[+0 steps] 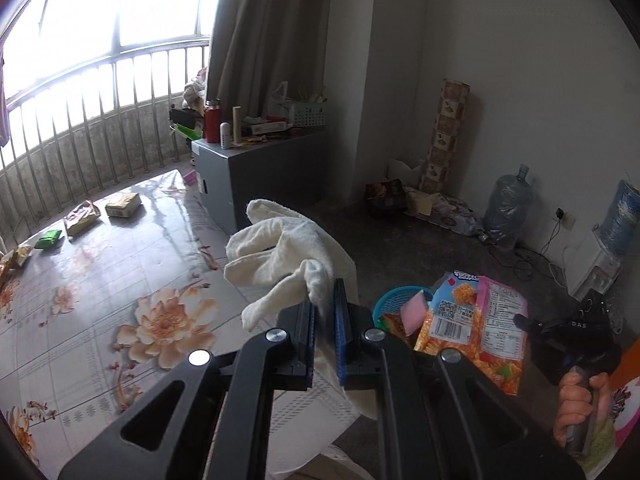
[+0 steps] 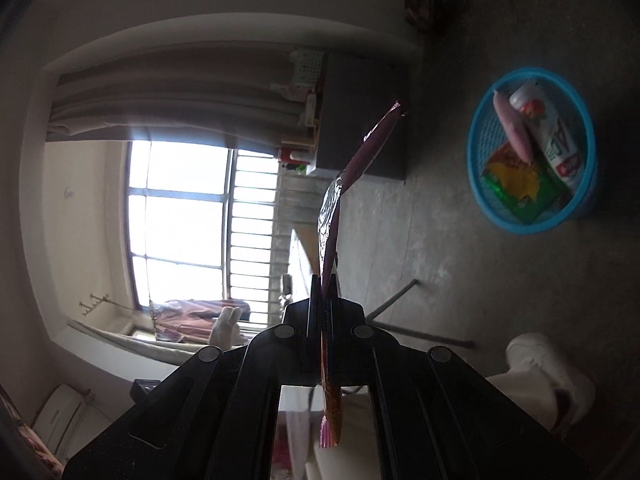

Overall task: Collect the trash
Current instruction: 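Carry chip bag and glove to the blue wastebasket and open both grippers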

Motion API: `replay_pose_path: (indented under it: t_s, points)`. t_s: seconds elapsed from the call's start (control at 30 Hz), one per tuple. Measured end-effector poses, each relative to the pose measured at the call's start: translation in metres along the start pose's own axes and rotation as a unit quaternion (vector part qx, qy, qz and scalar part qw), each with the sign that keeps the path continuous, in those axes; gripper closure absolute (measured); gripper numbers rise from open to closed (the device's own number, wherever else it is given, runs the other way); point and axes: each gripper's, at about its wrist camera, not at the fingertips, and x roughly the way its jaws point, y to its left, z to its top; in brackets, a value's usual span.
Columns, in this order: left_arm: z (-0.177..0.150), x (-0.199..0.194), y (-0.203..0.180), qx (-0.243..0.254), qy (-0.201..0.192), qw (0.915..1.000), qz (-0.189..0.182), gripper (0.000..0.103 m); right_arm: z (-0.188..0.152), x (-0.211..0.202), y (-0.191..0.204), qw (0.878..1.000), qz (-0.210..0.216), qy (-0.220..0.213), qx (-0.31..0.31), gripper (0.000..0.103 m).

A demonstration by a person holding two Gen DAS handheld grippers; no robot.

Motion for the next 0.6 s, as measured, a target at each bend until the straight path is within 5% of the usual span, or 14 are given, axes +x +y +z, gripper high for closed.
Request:
replay_pose_path:
  t_s: [0.23,0.47,0.5,0.6]
  points:
    - [0.007,0.042,-0.026,0.010,0.026,0.9993,-0.026,0.095,0.063,0.035,-0.029,0.990,-0.123,0.000,-0.071,0.102]
    - [0.004,0.088,-0.046,0.024,0.063,0.9971,-0.036,0.095,0.114,0.103,-0.067,0.955,-0.249,0.046,-0.156,0.097]
    - [0.004,0.095,-0.049,0.025,0.069,0.9965,-0.039,0.095,0.118,0.111,-0.073,0.944,-0.280,0.047,-0.166,0.094]
    - [0.004,0.125,-0.061,0.020,0.099,0.9934,-0.056,0.095,0.127,0.120,-0.097,0.918,-0.357,0.050,-0.165,0.058]
